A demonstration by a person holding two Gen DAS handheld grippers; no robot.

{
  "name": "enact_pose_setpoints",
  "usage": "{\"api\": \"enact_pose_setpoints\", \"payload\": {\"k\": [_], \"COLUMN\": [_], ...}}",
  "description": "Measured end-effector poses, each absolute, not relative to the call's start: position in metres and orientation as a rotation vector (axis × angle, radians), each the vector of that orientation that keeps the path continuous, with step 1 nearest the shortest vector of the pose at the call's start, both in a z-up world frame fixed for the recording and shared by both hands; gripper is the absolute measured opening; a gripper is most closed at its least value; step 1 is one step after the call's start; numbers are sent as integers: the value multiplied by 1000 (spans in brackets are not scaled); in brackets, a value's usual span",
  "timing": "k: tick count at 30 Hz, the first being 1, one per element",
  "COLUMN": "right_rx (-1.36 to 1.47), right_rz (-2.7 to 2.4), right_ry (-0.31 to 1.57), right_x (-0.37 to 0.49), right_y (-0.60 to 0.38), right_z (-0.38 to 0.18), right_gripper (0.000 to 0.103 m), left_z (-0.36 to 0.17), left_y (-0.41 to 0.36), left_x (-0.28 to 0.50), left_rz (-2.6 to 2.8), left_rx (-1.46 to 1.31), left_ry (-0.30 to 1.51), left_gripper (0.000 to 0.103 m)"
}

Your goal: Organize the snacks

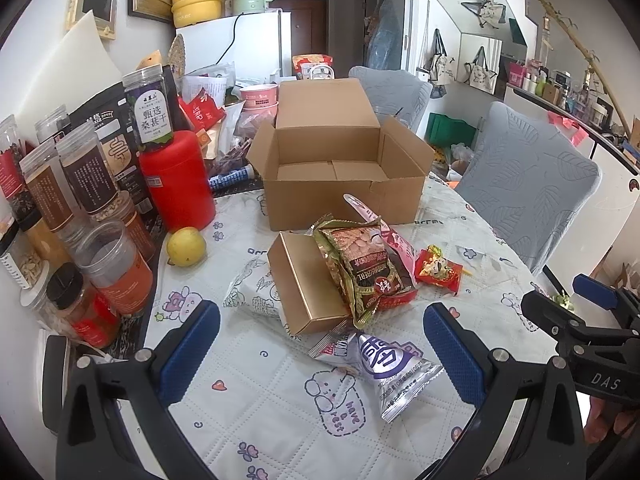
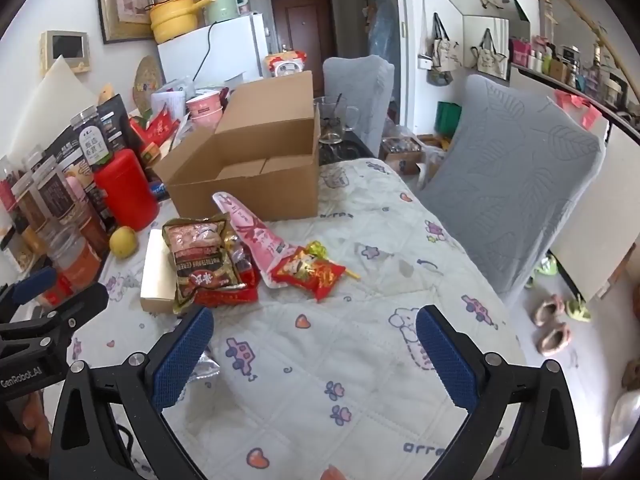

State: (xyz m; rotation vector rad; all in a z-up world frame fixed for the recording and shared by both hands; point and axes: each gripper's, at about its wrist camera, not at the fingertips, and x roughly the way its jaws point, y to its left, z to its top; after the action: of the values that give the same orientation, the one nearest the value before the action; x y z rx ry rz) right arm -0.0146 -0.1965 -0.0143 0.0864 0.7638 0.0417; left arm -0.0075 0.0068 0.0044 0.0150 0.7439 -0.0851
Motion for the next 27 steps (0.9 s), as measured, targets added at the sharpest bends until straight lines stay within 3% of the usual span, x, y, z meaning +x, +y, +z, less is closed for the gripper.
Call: {"api": "enact_pose_setpoints", "payload": {"k": [27], "right_rx": [80], "right_rz": [63], "right_ry": [770], "right_x": [-10], "right_y": [-206], "right_z": [-16], "right_gripper": [103], "left_z": [-5], "left_y": [-6], "left_x": [-4], "left_rz": [-95], "left_rx": [23], "left_ry": [778], "left_gripper": [103]}}
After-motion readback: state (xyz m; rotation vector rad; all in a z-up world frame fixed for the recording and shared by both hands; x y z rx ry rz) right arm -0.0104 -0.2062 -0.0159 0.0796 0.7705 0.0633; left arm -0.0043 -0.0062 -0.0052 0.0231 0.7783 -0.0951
